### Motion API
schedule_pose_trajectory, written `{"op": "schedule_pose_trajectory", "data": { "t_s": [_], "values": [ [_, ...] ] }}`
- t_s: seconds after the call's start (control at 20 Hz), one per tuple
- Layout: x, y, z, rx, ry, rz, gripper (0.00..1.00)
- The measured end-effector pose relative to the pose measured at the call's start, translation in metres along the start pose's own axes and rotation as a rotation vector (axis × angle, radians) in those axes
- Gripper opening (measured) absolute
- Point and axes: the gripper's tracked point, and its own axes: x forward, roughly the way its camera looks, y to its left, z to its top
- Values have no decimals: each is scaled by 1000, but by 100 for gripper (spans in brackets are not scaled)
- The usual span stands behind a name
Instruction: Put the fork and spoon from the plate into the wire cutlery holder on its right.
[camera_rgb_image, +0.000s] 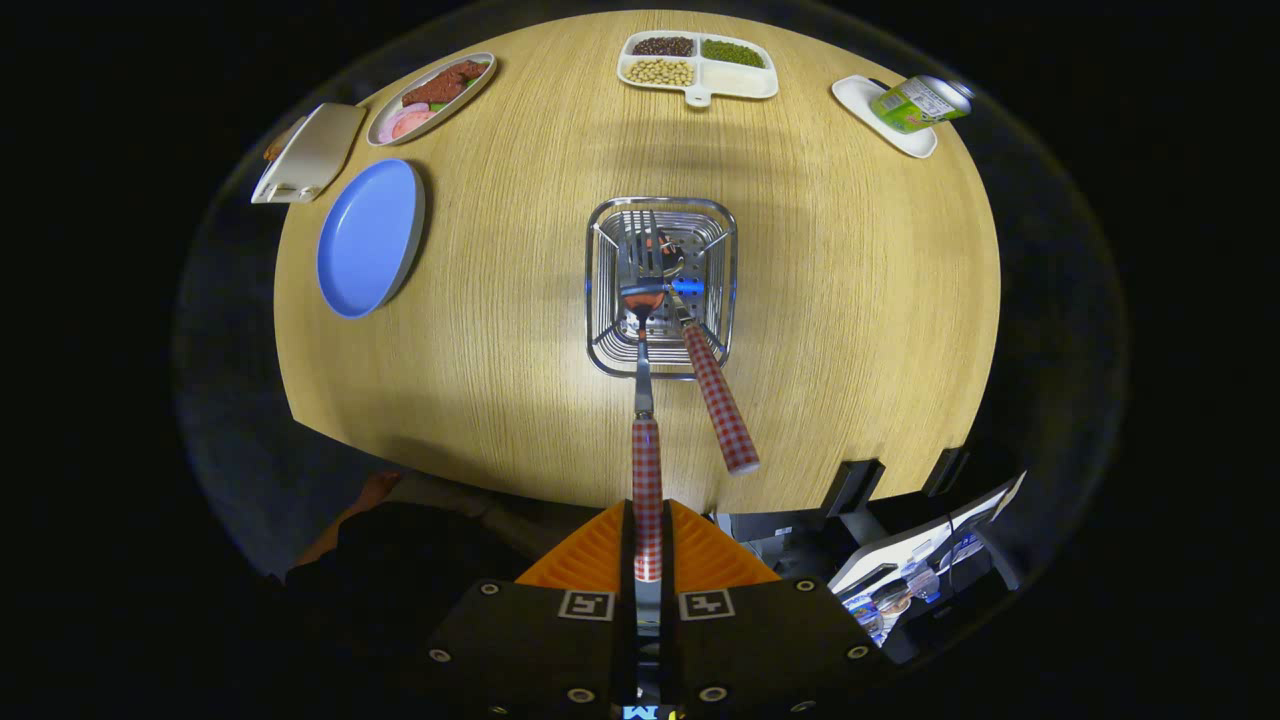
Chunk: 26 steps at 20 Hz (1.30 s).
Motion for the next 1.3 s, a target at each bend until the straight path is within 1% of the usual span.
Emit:
{"op": "schedule_pose_trajectory", "data": {
  "t_s": [0.2, 0.3, 0.5, 0.65, 0.85, 1.1, 1.3],
  "values": [
    [1, -7, 3, -66, 89, 0, 9],
    [-2, -12, 6, -85, 130, -18, 9],
    [-6, -11, 12, -125, 210, -12, 9],
    [-11, -14, 21, -151, 234, -29, 9],
    [-11, -11, 23, -152, 280, -16, 9],
    [-13, -7, 36, -129, 271, 8, 14],
    [-24, -1, 49, -96, 182, 50, 23]
  ]
}}
